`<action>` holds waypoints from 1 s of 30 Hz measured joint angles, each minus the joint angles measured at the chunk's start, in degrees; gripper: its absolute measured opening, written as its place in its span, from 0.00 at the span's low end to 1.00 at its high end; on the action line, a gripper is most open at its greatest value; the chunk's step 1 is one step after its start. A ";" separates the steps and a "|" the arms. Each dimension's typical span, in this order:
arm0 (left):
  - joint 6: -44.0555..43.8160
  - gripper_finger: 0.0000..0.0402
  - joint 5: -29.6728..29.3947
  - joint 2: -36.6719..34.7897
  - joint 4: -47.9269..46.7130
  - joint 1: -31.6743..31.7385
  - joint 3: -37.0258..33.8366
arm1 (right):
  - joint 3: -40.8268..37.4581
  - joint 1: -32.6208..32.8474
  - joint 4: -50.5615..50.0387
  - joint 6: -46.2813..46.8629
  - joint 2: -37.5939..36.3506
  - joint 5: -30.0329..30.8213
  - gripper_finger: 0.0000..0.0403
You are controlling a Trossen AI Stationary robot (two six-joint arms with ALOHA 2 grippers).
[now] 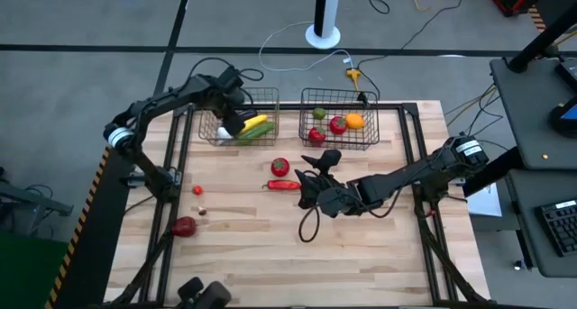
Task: Sort produce into baskets
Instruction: Put the brown potato into the left wire basket
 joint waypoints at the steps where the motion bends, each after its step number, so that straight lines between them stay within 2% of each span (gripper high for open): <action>1: 0.24 0.13 0.00 0.41 -0.11 0.02 -0.27 | -0.02 -0.02 -0.03 0.01 0.00 0.01 0.56; 9: 1.60 0.13 -0.43 0.91 0.64 -0.02 -1.51 | -0.02 -0.08 -0.01 0.24 0.02 0.01 0.56; 17: 1.60 0.23 -0.90 0.91 2.56 -0.02 -1.75 | -0.04 -0.20 -0.01 0.24 0.02 0.03 0.56; 30: 1.53 0.28 -0.92 0.91 3.53 -0.03 -1.75 | -0.07 -0.20 -0.02 -0.17 0.04 0.03 0.56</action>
